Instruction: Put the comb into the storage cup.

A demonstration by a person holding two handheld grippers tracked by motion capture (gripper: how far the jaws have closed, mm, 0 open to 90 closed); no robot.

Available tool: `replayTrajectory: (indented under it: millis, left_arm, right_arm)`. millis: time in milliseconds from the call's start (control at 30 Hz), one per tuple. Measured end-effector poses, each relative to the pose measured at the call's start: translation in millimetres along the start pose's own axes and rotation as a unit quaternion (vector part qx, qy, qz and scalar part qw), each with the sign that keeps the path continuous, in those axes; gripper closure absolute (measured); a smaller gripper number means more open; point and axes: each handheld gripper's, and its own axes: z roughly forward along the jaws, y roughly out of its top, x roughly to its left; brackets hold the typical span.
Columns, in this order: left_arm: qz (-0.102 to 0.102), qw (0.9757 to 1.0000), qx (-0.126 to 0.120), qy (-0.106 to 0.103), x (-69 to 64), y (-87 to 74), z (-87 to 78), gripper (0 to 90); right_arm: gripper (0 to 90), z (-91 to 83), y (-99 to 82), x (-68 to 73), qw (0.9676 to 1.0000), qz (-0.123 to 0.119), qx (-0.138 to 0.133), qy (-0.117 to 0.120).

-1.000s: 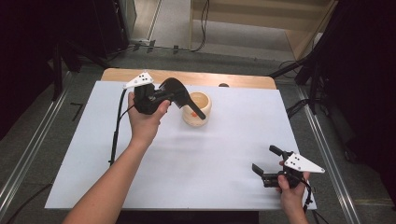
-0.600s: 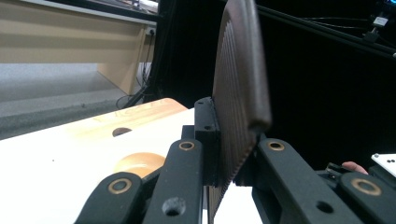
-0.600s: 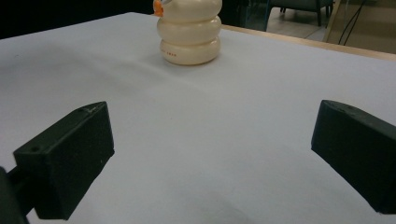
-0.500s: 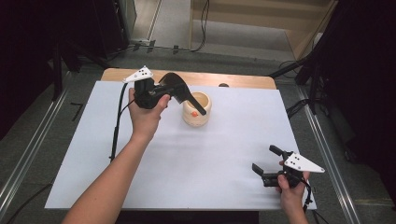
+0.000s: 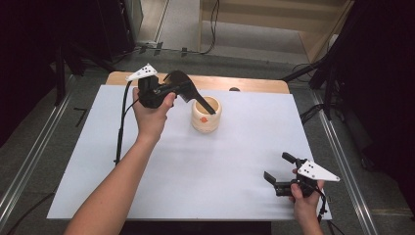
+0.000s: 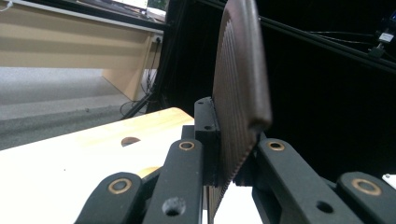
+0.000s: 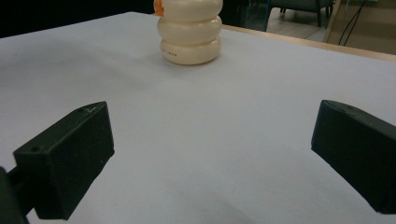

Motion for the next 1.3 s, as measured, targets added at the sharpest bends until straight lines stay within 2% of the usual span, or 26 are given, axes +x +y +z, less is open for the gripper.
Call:
replayTrajectory:
  millis: [700, 1100, 1300]
  left_arm:
    - [-0.008, 0.9994, -0.014, 0.029, 15.9, 8.1, 3.6, 83.9]
    - [-0.011, 0.9987, -0.009, 0.048, 24.1, 4.3, 10.9, 83.9]
    - [-0.011, 0.9986, -0.002, 0.051, 26.5, 1.2, 15.3, 83.9]
  right_arm:
    - [0.0, 0.1, 0.1, 0.6, 1.0000, -0.003, 0.001, 0.001]
    - [0.0, -0.2, 0.0, 0.2, 1.0000, 0.000, 0.000, 0.000]
    - [0.0, -0.1, 0.1, 0.3, 1.0000, 0.000, 0.000, 0.000]
